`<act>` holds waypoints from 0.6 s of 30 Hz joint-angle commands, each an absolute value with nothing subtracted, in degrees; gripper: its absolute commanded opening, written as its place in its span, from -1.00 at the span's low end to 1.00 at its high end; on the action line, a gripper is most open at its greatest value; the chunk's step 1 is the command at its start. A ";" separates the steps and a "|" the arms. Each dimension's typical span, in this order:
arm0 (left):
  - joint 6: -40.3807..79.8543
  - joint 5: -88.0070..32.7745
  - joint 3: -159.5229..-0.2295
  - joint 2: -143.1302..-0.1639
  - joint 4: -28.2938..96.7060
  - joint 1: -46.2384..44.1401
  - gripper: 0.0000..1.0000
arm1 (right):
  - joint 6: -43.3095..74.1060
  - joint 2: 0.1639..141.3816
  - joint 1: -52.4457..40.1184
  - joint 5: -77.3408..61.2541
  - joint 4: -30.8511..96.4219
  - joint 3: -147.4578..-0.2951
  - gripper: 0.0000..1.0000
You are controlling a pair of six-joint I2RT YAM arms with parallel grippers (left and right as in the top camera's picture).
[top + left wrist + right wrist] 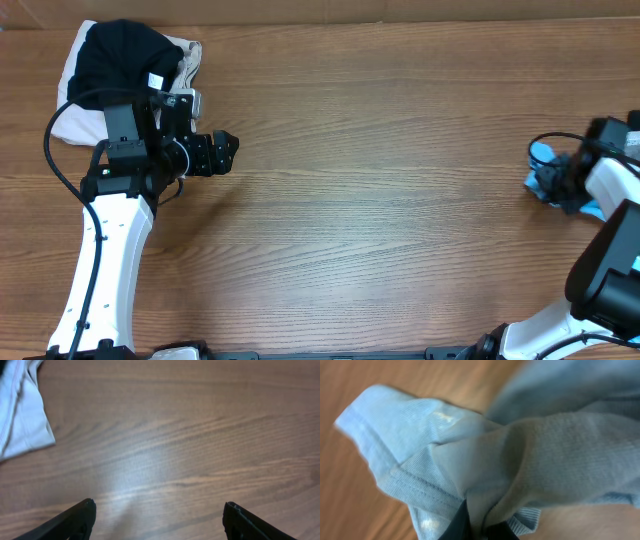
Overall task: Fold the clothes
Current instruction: 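Reach the right gripper to the light-blue T-shirt at the right edge and grasp it, then drag the blue T-shirt leftward to the table center with the right gripper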
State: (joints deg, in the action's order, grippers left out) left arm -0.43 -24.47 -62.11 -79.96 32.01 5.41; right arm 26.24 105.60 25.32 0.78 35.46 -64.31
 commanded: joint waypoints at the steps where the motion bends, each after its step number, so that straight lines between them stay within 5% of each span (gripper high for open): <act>1: -0.45 -26.20 -63.57 -80.05 29.08 5.13 0.65 | 24.12 105.89 19.66 -9.45 35.11 -66.46 -0.92; 18: 3.46 -22.48 -70.26 -79.59 25.50 10.96 0.79 | 22.68 105.89 -28.16 -20.21 39.92 -81.87 -0.92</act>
State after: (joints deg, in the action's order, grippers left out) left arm 1.39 -23.77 -68.49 -79.94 25.47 8.93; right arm 23.68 105.82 -20.12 -15.68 40.32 -77.82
